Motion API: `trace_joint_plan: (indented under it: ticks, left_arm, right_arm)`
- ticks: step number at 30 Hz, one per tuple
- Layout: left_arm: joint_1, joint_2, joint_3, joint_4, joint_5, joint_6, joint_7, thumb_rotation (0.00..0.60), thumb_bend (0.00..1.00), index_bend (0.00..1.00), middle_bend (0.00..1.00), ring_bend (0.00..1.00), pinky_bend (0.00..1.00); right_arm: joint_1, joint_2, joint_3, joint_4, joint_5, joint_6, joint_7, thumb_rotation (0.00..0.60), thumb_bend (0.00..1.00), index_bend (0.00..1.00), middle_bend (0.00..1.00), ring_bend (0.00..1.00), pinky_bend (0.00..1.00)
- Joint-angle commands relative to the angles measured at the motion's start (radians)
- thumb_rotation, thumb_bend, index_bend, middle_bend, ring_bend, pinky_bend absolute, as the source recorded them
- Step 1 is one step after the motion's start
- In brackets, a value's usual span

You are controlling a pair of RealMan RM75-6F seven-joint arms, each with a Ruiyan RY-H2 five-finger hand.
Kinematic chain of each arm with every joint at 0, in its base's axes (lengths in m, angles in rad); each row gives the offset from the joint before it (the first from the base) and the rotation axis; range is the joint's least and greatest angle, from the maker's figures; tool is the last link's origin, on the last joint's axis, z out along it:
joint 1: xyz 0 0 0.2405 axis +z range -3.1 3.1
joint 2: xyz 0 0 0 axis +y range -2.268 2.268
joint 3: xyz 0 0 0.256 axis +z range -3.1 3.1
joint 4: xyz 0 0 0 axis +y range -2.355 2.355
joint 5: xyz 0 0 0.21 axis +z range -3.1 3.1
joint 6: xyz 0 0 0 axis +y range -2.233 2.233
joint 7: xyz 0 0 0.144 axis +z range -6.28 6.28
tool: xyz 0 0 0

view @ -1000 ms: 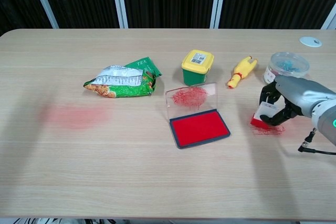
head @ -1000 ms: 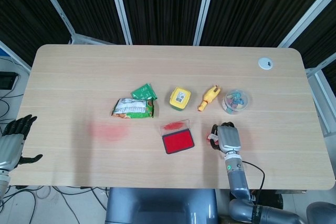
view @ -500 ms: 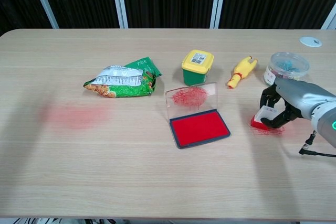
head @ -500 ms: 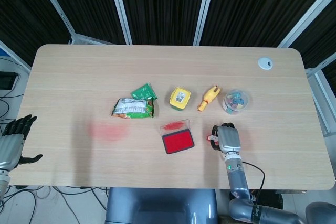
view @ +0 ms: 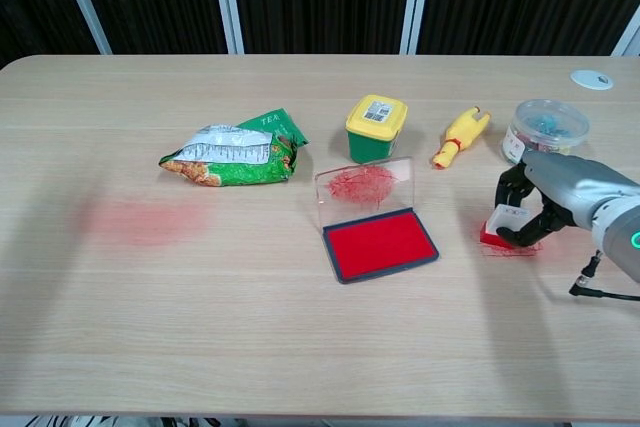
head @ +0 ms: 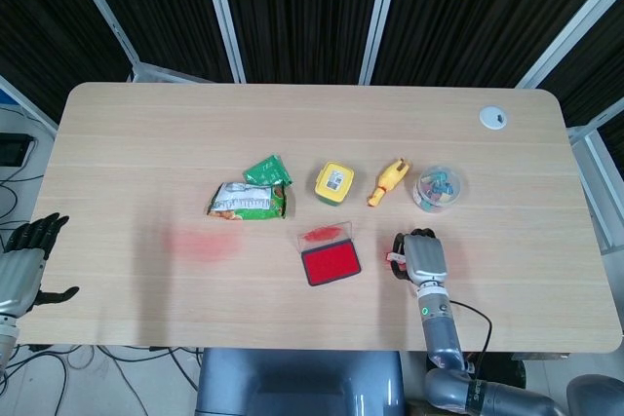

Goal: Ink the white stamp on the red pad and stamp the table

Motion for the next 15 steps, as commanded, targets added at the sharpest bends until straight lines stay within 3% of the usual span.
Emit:
trace_joint_plan:
  ticks: [1,15]
  left_arm:
    - [0.0,0.0,0.0,0.0,0.0,0.0,0.0,0.6,0.0,0.0,0.0,0.0,0.0]
    - [0.0,0.001,0.001,-0.001,0.001,0.0,0.001,0.6,0.0,0.0,0.0,0.0,0.0]
  right_arm:
    - [0.0,0.0,0.001,-0.001,0.002,0.0,-0.001,0.6,0.4,0.61,0.47,0.25,0.21]
    - [0.004,0.001,0.004,-0.008,0.006,-0.003,-0.007,0.6,0.39,0.57,0.44,0.25,0.21]
